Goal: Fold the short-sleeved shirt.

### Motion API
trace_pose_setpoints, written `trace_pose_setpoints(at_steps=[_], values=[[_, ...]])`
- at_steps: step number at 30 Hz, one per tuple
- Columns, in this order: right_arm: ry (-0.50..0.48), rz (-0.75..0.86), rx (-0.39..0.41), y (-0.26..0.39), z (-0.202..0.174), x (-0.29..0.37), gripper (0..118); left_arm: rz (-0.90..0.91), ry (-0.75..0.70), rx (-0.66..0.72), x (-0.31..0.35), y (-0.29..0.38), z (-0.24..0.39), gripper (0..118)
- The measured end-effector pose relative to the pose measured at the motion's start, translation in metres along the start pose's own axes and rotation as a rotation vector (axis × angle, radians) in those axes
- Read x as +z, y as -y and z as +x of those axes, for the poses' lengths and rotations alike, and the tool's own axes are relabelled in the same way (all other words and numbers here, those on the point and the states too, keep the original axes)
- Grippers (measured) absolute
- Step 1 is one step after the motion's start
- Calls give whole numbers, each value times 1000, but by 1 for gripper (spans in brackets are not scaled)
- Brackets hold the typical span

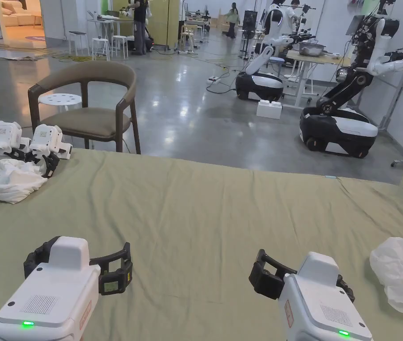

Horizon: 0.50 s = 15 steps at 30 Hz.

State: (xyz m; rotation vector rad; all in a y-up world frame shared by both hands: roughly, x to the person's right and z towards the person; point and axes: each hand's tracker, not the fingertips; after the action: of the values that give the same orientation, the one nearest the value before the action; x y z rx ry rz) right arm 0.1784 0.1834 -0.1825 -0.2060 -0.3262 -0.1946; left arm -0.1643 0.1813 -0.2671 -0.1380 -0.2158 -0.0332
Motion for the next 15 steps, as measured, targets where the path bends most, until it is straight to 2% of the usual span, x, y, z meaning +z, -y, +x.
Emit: trace_pose_setpoints(at_steps=[4,8,15], values=[[4,-73,-83,-3,1,-2,118,-3,-1,13,1,0,-1,113],[59,-119,-84,-3,-4,-4,118,-4,-3,11,2,1,-2,113],[65,-151,-95,-6,-9,-4,118,-5,2,16,3,0,1,113]])
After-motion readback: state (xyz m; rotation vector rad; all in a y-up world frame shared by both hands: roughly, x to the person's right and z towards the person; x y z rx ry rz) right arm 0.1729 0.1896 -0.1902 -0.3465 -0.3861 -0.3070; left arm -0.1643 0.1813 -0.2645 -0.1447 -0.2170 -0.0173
